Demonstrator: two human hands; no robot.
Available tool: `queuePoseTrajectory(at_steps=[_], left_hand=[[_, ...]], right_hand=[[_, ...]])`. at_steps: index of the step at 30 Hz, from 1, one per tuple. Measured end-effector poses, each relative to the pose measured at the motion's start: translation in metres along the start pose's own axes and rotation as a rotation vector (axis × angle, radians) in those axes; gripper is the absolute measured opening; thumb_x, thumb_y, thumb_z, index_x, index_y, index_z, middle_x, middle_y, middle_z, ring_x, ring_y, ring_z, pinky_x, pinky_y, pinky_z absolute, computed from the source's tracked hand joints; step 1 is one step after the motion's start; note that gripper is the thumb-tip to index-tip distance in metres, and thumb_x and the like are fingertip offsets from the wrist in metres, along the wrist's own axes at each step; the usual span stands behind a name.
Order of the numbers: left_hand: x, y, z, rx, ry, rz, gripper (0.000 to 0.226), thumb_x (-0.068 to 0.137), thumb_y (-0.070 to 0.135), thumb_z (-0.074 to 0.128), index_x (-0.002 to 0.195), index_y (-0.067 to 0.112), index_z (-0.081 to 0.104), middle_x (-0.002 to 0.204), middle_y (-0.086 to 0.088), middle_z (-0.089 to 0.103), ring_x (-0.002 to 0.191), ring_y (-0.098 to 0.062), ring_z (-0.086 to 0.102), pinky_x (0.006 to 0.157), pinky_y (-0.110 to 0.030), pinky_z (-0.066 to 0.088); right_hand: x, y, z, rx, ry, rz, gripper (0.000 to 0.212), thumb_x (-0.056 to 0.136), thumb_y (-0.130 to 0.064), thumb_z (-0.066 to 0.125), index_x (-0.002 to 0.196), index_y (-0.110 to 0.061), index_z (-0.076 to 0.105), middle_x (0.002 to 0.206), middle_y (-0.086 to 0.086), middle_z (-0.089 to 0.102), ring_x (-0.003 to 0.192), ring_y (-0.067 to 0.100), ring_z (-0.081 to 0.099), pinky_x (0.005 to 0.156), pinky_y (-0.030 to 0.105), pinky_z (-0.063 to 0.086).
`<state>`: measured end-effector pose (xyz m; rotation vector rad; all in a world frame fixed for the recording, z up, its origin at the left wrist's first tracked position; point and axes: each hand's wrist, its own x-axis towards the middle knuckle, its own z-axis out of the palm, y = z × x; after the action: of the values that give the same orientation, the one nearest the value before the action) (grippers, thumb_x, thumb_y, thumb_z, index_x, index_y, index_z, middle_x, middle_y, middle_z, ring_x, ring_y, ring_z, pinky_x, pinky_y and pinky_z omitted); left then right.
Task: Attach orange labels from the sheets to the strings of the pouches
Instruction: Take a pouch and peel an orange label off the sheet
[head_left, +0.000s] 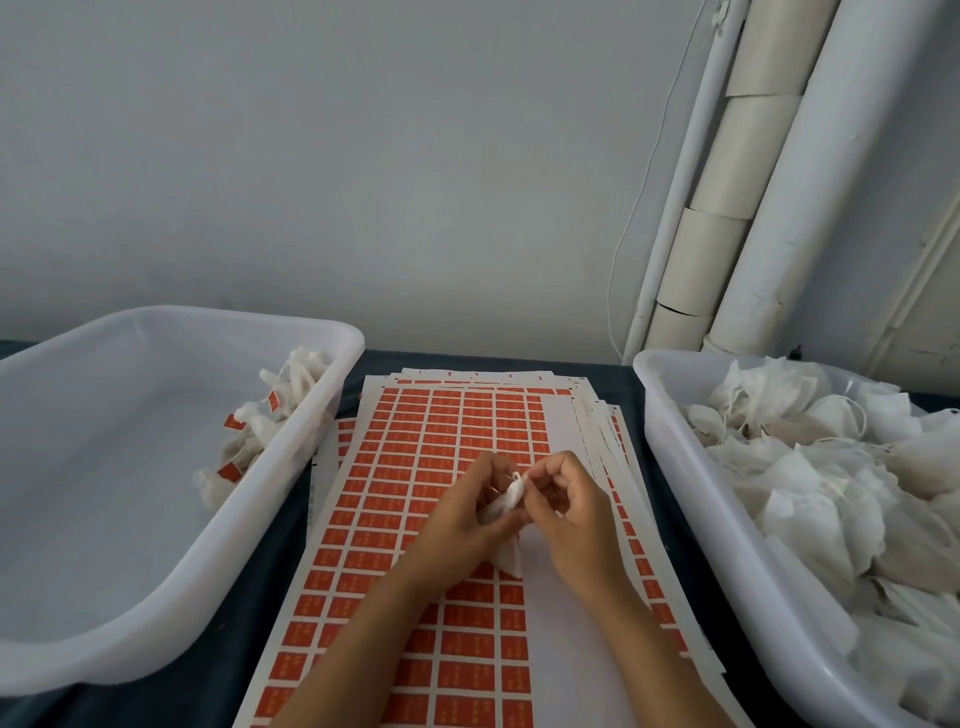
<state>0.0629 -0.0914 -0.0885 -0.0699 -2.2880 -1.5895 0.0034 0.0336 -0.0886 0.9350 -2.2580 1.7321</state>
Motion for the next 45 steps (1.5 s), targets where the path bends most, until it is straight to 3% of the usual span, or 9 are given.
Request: queuePoseTrajectory(at_steps=[4, 7, 15, 22, 31, 39, 45], left_hand=[[0.001, 0.001, -0.002, 0.044, 0.036, 0.003, 0.009, 0.091, 0.026, 0.059, 0.097, 0.019, 0.060, 0.086, 0.003, 0.064, 0.077, -0.014, 0.061, 0.069, -0.027, 0.054], [0.001, 0.002, -0.002, 0.061, 0.048, -0.020, 0.014, 0.091, 0.027, 0.058, 0.097, 0.015, 0.061, 0.084, -0.004, 0.065, 0.075, -0.019, 0.061, 0.066, -0.029, 0.054], [0.000, 0.006, -0.001, 0.026, 0.126, -0.053, 0.013, 0.090, 0.025, 0.061, 0.077, 0.024, 0.063, 0.060, 0.015, 0.058, 0.056, -0.002, 0.054, 0.054, -0.011, 0.045], [-0.001, 0.010, 0.003, 0.172, 0.165, -0.063, 0.028, 0.092, 0.023, 0.058, 0.065, 0.022, 0.054, 0.055, 0.009, 0.050, 0.048, 0.000, 0.045, 0.048, -0.010, 0.037], [-0.009, 0.009, 0.003, 0.133, 0.114, -0.104, 0.030, 0.093, 0.025, 0.055, 0.064, 0.023, 0.053, 0.053, 0.013, 0.051, 0.050, 0.003, 0.048, 0.050, -0.006, 0.039], [-0.012, 0.016, -0.014, 0.103, -0.021, -0.264, 0.034, 0.096, 0.029, 0.049, 0.063, 0.022, 0.052, 0.048, 0.016, 0.050, 0.045, 0.003, 0.048, 0.049, -0.007, 0.040], [-0.031, 0.015, -0.014, 0.143, -0.125, -0.286, 0.034, 0.096, 0.031, 0.050, 0.062, 0.027, 0.052, 0.049, 0.017, 0.051, 0.047, 0.005, 0.049, 0.053, -0.010, 0.040]], right_hand=[[0.001, 0.000, -0.004, -0.173, 0.033, -0.105, 0.032, 0.082, -0.016, 0.069, 0.079, -0.038, 0.046, 0.079, -0.028, 0.054, 0.085, -0.012, 0.058, 0.063, 0.000, 0.044], [0.000, 0.000, -0.004, -0.262, 0.034, -0.095, 0.029, 0.080, -0.022, 0.071, 0.079, -0.035, 0.045, 0.074, -0.029, 0.051, 0.069, -0.002, 0.061, 0.060, 0.001, 0.045], [-0.003, -0.008, -0.003, -0.414, 0.058, -0.043, 0.026, 0.079, -0.028, 0.071, 0.080, -0.029, 0.046, 0.063, -0.026, 0.047, 0.051, 0.001, 0.055, 0.045, 0.003, 0.038], [-0.003, -0.008, -0.004, -0.446, 0.126, 0.116, 0.025, 0.080, -0.027, 0.071, 0.075, -0.027, 0.046, 0.062, -0.026, 0.045, 0.049, 0.003, 0.052, 0.047, 0.003, 0.030], [-0.005, -0.007, -0.003, -0.451, 0.184, 0.181, 0.023, 0.082, -0.026, 0.069, 0.078, -0.022, 0.047, 0.063, -0.021, 0.045, 0.050, 0.004, 0.051, 0.048, 0.007, 0.031], [-0.014, -0.013, -0.019, -0.476, -0.074, 0.072, 0.022, 0.085, -0.023, 0.065, 0.076, -0.027, 0.045, 0.072, -0.013, 0.056, 0.059, 0.007, 0.056, 0.055, 0.008, 0.041], [-0.025, -0.017, -0.020, -0.520, -0.105, 0.086, 0.029, 0.083, -0.025, 0.067, 0.071, -0.030, 0.041, 0.067, -0.015, 0.054, 0.057, 0.008, 0.056, 0.054, 0.009, 0.041]])
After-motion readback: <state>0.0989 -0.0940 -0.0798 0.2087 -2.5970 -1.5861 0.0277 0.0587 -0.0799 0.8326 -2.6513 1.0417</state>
